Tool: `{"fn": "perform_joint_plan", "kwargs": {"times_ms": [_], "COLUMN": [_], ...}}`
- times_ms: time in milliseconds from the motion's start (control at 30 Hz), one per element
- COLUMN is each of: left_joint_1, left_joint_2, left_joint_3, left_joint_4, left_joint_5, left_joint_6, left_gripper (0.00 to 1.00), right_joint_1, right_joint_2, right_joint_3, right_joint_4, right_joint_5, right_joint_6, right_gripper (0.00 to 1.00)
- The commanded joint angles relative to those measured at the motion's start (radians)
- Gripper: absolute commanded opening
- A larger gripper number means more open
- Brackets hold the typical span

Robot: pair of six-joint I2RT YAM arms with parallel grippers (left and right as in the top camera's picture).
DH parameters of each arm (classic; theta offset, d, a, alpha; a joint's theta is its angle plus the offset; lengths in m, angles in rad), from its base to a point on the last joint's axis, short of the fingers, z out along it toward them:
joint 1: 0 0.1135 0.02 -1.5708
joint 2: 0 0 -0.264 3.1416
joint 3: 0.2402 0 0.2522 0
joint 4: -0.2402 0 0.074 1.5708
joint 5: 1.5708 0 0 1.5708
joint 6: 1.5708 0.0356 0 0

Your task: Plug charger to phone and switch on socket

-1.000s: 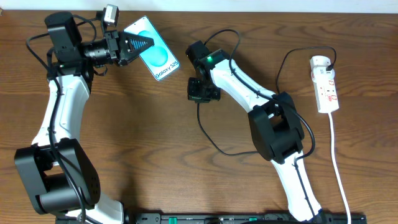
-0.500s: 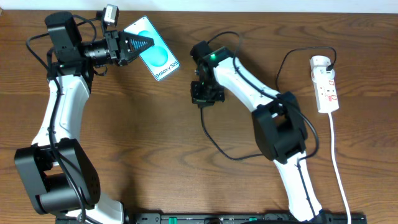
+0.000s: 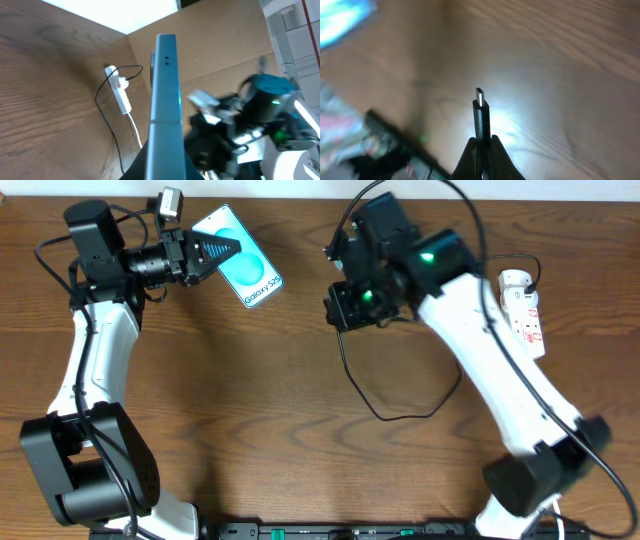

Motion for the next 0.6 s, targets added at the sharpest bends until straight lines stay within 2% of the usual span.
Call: {"fn": "perform_joint_plan", "kwargs": {"times_ms": [0,200,567], "left_joint_1": [0.004,0.004,0.004], "left_joint_2": [-0.024,-0.024,-0.024], "left_joint_3": [0.012,0.012,0.012], "left_joint_4": [0.008,0.008,0.024], "left_joint_5": [0.031,0.031,0.031], "left_joint_6": [-0.021,-0.031,-0.031], "left_gripper": [0.07,0.07,0.07], "right_joint_1": [-0.023,-0.074,-0.195], "right_joint_2": [-0.068,-0.114,0.026], "right_joint_3": [0.005,0.005,-0.001], "right_joint_4": [-0.016,-0.014,0.069], "right_joint_5": [-0.241,-0.597,-0.918], "right_joint_6": [-0.2,-0.356,-0.371], "right_gripper": [0.01,0.01,0.01]}}
